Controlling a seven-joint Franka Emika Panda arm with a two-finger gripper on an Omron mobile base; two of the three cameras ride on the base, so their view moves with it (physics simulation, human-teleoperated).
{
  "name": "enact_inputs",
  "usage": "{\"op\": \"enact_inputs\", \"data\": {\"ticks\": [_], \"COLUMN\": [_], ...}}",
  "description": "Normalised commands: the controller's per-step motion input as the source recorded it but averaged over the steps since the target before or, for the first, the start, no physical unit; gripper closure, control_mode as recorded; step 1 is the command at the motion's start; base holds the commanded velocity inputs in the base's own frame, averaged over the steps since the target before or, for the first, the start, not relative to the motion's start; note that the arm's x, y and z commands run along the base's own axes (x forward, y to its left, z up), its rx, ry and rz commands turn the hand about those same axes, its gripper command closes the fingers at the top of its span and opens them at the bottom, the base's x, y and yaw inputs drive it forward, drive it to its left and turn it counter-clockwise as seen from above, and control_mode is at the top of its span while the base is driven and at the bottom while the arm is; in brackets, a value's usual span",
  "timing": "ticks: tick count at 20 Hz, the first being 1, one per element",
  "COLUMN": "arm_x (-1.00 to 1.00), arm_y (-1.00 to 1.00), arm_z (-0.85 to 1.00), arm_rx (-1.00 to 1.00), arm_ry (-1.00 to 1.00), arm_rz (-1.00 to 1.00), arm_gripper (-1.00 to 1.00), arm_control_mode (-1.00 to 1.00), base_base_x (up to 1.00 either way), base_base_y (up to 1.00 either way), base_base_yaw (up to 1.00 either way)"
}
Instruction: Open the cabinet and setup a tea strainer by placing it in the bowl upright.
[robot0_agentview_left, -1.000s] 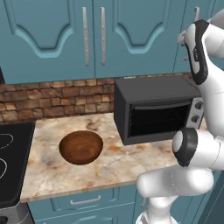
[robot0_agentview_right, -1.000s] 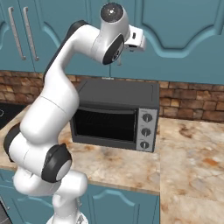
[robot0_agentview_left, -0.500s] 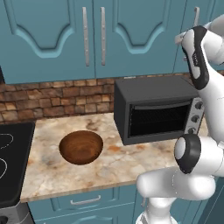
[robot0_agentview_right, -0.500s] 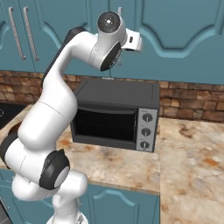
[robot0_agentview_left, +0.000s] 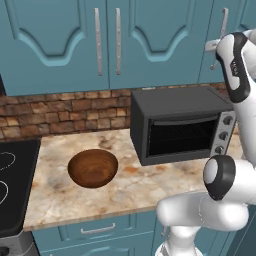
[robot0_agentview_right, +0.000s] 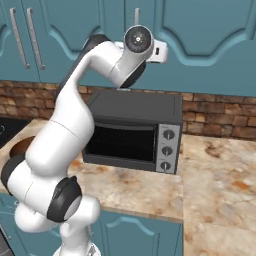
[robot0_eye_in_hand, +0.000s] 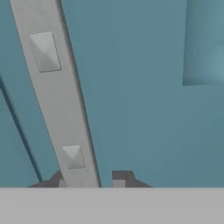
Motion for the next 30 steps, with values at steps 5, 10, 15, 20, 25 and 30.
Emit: {"op": "enact_inputs", "data": {"ticks": [5,10,15,20,25,30], "arm_x": [-0.02,-0.55,-0.99,-1.0,-1.0,-1.0], "arm_y": [-0.14,-0.24,-0.72,-0.9,-1.0,-0.98], "arm_z": [-0.01,0.09,0.15,0.08,0.0,0.0], "arm_rx": [0.0,0.0,0.02,0.02,0.01,0.0], "arm_ry": [-0.02,-0.01,-0.02,0.03,0.06,0.07], "arm_rz": [0.1,0.01,0.0,0.0,0.0,0.0], "arm_gripper": [1.0,1.0,1.0,1.0,1.0,1.0], "arm_control_mode": [-1.0,-1.0,-1.0,-1.0,-1.0,-1.0], "base_base_x": [0.0,0.0,0.0,0.0,0.0,0.0], "base_base_y": [0.0,0.0,0.0,0.0,0.0,0.0], "base_base_yaw": [0.0,0.0,0.0,0.0,0.0,0.0]}}
